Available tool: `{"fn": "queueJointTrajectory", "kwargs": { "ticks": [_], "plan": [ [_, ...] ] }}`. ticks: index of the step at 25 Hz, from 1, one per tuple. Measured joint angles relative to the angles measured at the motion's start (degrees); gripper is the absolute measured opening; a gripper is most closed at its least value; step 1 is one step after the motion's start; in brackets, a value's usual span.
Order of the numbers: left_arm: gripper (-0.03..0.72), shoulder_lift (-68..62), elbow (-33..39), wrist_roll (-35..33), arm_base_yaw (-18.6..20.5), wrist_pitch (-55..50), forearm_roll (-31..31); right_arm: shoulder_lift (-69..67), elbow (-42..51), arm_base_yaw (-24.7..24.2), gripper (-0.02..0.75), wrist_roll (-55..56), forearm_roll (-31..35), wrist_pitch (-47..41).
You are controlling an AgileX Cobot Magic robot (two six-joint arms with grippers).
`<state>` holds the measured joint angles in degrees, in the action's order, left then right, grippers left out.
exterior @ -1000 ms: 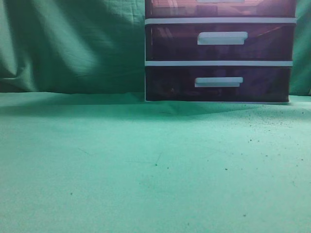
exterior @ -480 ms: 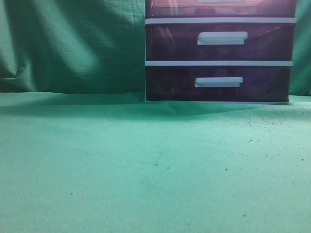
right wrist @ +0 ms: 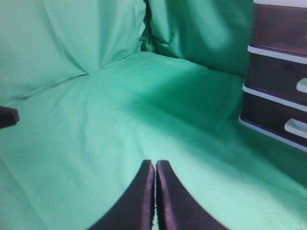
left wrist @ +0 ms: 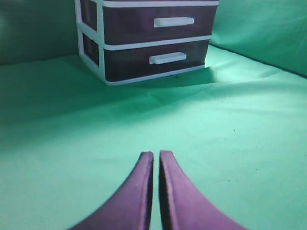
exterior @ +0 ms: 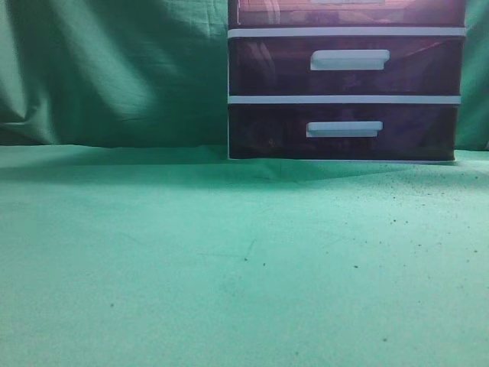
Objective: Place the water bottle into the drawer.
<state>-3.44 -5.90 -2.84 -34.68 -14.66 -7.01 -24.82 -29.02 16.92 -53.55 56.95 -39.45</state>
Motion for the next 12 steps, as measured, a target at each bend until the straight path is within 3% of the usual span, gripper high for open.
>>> {"fn": "queueJointTrajectory", "kwargs": {
  "ticks": [12],
  "plan": [
    [0.0, 0.0, 0.4, 0.0, 0.0, -0.41, 0.0, 0.0, 0.0, 0.0, 0.0, 0.0, 3.22, 0.82]
  ]
}}
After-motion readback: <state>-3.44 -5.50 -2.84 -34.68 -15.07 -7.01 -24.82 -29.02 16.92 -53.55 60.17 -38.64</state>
